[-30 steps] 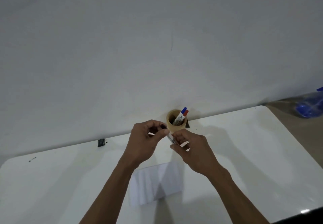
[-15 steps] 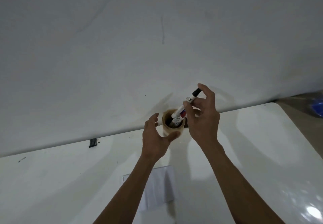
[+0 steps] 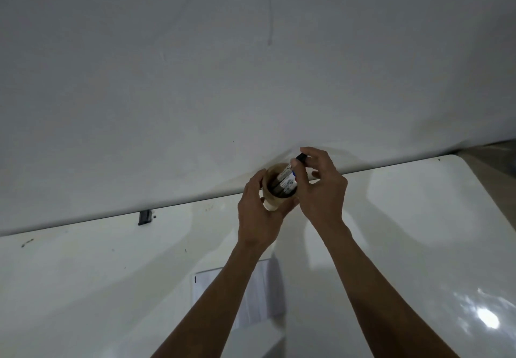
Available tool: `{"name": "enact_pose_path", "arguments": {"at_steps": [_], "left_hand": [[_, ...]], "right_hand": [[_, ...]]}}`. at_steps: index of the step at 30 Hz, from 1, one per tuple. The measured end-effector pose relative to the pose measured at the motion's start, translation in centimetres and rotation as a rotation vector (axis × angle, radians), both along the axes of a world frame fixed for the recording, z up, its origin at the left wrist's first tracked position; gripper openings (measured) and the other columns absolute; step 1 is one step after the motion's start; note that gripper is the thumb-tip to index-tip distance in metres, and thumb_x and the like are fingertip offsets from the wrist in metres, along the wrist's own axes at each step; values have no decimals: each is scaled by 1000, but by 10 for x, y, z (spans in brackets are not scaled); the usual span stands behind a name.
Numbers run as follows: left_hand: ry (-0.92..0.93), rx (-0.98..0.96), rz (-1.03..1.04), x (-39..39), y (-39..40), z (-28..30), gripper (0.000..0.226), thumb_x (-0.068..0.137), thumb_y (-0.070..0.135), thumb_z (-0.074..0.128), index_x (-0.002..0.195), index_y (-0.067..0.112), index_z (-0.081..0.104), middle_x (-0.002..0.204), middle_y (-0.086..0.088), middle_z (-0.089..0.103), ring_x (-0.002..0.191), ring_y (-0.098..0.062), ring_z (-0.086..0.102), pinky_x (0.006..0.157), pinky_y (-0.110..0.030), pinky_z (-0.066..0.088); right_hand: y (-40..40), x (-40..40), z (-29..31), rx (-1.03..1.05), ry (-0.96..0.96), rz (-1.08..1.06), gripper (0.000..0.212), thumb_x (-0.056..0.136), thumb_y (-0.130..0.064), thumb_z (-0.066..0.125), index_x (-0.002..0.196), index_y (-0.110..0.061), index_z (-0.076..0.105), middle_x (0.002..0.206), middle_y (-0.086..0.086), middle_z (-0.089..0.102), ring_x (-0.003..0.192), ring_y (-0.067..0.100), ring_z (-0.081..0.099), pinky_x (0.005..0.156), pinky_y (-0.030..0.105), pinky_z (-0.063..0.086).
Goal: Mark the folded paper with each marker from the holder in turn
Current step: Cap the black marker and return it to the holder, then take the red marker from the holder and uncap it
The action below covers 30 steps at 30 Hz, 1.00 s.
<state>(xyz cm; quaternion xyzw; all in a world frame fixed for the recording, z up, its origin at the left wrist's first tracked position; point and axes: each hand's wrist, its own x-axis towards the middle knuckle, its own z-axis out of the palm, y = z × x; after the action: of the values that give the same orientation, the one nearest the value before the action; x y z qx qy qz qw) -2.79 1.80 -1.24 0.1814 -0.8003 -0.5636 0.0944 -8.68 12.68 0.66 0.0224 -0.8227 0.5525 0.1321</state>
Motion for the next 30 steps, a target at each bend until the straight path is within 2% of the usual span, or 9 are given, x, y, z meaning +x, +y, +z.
{"name": "enact_pose_path", "arguments": {"at_steps": [5, 8, 11, 13, 16, 20, 25, 27, 30], "left_hand": [[5, -15, -12, -1, -2, -4, 71, 72, 28, 89, 133, 23, 53, 126, 15, 62, 112, 1, 60, 98, -34, 56], [9, -11, -14, -1, -2, -6, 72, 72, 27, 89, 134, 22, 53, 127, 13, 62, 113, 0, 60, 98, -33, 56], [20, -6, -18, -2, -2, -8, 72, 72, 27, 89, 134, 19, 53, 129, 10, 63, 114, -2, 60, 98, -30, 55], [20, 1, -22, -2, -2, -7, 72, 73, 26, 89, 135, 18, 53, 129, 10, 63, 112, 3, 60, 97, -23, 54], [22, 27, -23, -1, -1, -4, 67, 74, 25, 88, 132, 23, 54, 119, 25, 60, 106, 17, 58, 91, -10, 51], [55, 3, -31, 2, 0, 7, 63, 75, 24, 86, 118, 54, 50, 114, 42, 60, 110, 12, 60, 92, -14, 52], [62, 29, -24, 3, 0, 7, 67, 74, 18, 87, 116, 56, 50, 114, 37, 63, 111, 12, 60, 91, -13, 52], [50, 48, -26, 3, -1, 4, 68, 75, 17, 87, 120, 51, 51, 116, 32, 63, 111, 12, 60, 87, -10, 52], [29, 53, -35, 3, -1, 4, 69, 75, 15, 87, 119, 52, 49, 113, 43, 60, 111, 16, 58, 83, -6, 50]], "right_hand": [[-3, 0, -9, 112, -7, -7, 18, 93, -20, 72, 110, -13, 74, 97, 0, 78, 85, 8, 68, 75, 14, 52], [-4, 1, -8, 129, -15, -4, 23, 91, -18, 73, 114, -13, 72, 101, 1, 77, 86, 7, 66, 78, 23, 56], [-3, 3, -4, 79, -81, 11, 41, 88, -22, 78, 126, -14, 66, 111, -1, 74, 97, 7, 66, 82, 6, 48], [-1, 8, -3, 24, -135, -20, 49, 83, -28, 83, 126, -16, 62, 114, -3, 71, 101, 9, 66, 79, 3, 46], [4, 19, -7, -10, -154, -101, 38, 79, -30, 86, 108, -15, 65, 99, -3, 71, 93, 14, 68, 70, 11, 47], [6, 27, -12, -22, -134, -128, 22, 82, -24, 84, 93, -9, 73, 88, -2, 71, 82, 11, 67, 65, 6, 48], [6, 26, -9, -31, -111, -139, 12, 87, -21, 80, 93, -13, 76, 86, -8, 69, 81, 2, 67, 69, 31, 59], [8, 26, -1, -64, -99, -157, 11, 88, -20, 77, 96, -13, 75, 91, -5, 72, 84, -3, 66, 65, 24, 58], [15, 28, 22, -154, -72, -197, 12, 91, -19, 74, 100, -10, 73, 89, -5, 73, 83, -9, 66, 61, 11, 52]]}}
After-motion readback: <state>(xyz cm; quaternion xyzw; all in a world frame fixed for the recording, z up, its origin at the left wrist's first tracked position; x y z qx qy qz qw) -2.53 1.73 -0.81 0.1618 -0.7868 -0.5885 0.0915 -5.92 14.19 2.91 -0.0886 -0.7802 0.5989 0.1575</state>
